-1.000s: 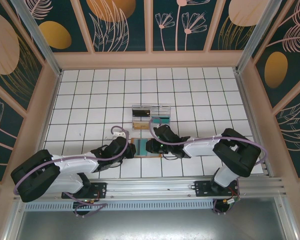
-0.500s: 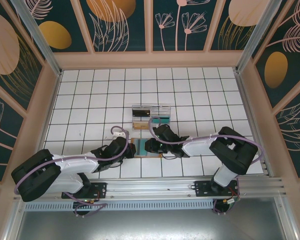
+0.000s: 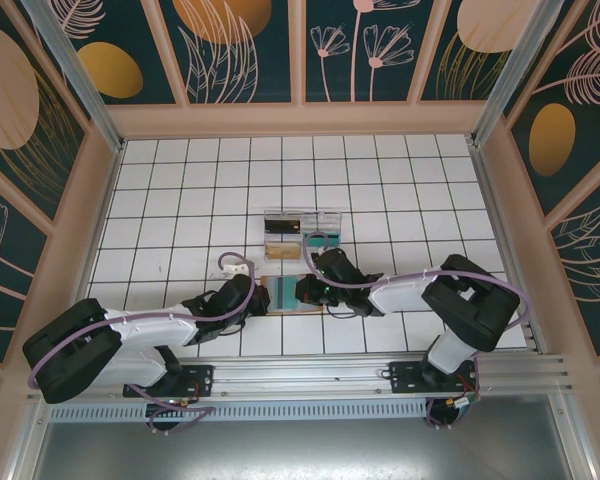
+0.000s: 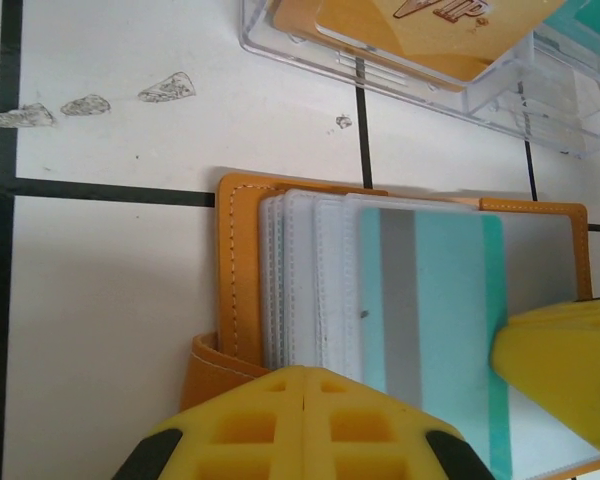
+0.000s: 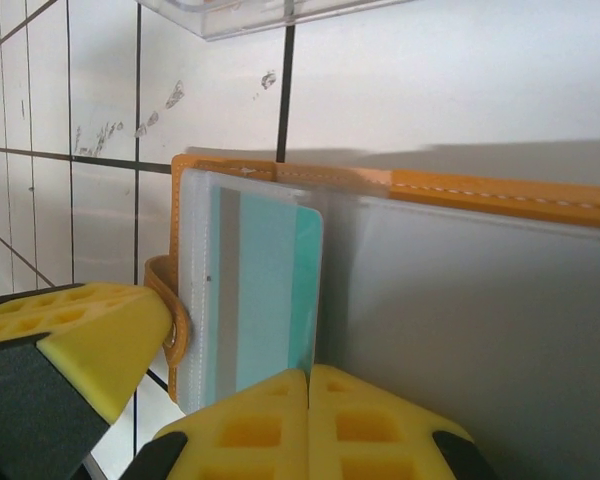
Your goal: Take the credit cards out of the card holder
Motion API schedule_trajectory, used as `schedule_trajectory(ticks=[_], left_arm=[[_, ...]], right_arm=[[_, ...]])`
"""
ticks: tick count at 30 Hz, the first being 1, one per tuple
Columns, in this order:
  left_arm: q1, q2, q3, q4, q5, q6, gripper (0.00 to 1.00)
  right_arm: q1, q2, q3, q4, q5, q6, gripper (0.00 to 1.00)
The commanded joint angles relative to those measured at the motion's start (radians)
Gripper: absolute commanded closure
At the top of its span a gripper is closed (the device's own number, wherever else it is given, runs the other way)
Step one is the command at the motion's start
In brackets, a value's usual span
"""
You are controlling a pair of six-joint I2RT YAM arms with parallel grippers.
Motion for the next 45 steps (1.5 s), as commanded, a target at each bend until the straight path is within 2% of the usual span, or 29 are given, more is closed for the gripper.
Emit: schedule_trajectory(ticks=[1, 14, 25, 31, 34, 36, 40, 42, 44, 45], left_arm=[[0.003, 0.006, -0.022, -0.091, -0.034, -0.022, 1.0], [0.003, 0.008, -0.017, -0.09, -0.026, -0.017, 1.0], [0.003, 0.008, -0.016, -0.095, -0.023, -0.012, 1.0], [0.004, -0.002, 0.001, -0.112, -0.02, 0.004, 1.0], [0.004, -0.017, 0.024, -0.133, -0.023, 0.021, 1.0], [0.003, -0.038, 0.037, -0.145, -0.024, 0.032, 0.9], [0.003, -0.111, 0.049, -0.157, -0.028, 0.051, 0.58], [0.004, -0.154, 0.05, -0.172, -0.044, 0.057, 0.36], [0.003, -0.2, 0.05, -0.202, -0.077, 0.057, 0.03], [0.004, -0.22, 0.049, -0.216, -0.089, 0.059, 0.02]], right_arm=[[-0.016, -0.037, -0.038, 0.013, 0.013, 0.021, 1.0], [-0.047, -0.131, -0.136, 0.037, 0.027, 0.037, 1.0], [-0.13, -0.245, -0.24, 0.048, -0.015, 0.025, 1.0], [-0.168, -0.389, -0.239, -0.034, -0.022, -0.028, 1.0], [-0.178, -0.472, -0.192, -0.139, -0.006, -0.095, 1.0], [-0.181, -0.511, -0.144, -0.226, 0.018, -0.161, 1.0], [-0.183, -0.546, -0.03, -0.374, 0.063, -0.336, 1.0], [-0.184, -0.545, 0.025, -0.425, 0.089, -0.432, 1.0], [-0.185, -0.536, 0.078, -0.456, 0.12, -0.544, 1.0], [-0.184, -0.531, 0.097, -0.457, 0.134, -0.586, 1.0]])
